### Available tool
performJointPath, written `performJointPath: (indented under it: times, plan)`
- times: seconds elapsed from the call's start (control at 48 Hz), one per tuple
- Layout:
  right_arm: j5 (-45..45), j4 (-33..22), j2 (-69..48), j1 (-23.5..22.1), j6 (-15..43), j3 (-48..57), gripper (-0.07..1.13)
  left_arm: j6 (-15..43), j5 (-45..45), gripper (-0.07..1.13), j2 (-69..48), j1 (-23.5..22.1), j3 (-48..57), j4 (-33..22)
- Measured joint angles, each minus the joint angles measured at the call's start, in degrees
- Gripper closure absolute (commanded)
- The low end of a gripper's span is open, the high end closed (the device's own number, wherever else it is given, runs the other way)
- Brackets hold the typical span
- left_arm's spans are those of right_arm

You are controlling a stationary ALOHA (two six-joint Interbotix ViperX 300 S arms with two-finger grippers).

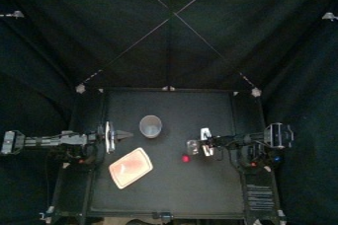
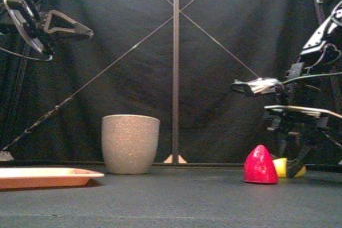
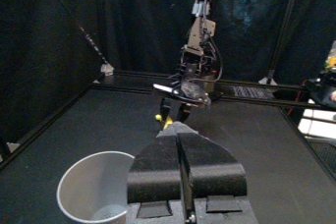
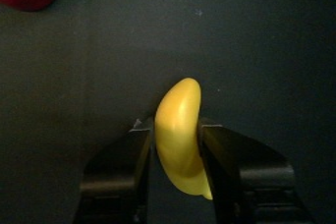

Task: Pick the banana then place it on the pink plate
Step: Place banana on the pink plate

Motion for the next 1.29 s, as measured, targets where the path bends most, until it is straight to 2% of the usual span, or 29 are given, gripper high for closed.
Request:
performJointPath:
  times: [0.104, 0.354, 0.5, 0.646, 0.792, 0.938, 1.292]
  plan:
    - [0.18, 0.53, 0.00, 0.09, 0.00, -0.09, 0.56, 0.00, -0.09, 1.07, 0.00, 0.09, 0.00, 0.00]
    - [0.35, 4.04, -3.78, 2.29, 1.05, -4.04, 0.57, -0.09, -0.09, 1.07, 0.00, 0.00, 0.00, -1.05]
    - [-2.46, 9.58, -6.86, 5.71, 1.14, -10.28, 0.57, 0.00, -0.09, 1.07, 0.00, 0.00, 0.18, -1.93]
    - [-10.55, 17.58, -6.50, 9.58, 1.14, -15.73, 0.57, 0.00, 0.00, 1.07, 0.00, 0.53, 0.09, -2.55]
    - [-19.86, 25.40, -0.97, 13.36, 1.14, -18.90, 0.57, -0.09, -0.09, 1.07, 0.00, 1.05, 0.18, -3.34]
    - [-26.28, 30.85, 6.86, 15.29, 0.97, -23.29, 0.57, 0.18, -0.09, 1.07, 0.00, 1.05, 0.26, -4.75]
    - [-26.89, 31.46, 25.66, 16.44, 0.97, -40.69, 0.57, 0.00, -0.09, 1.06, 0.00, 1.41, 0.70, -5.19]
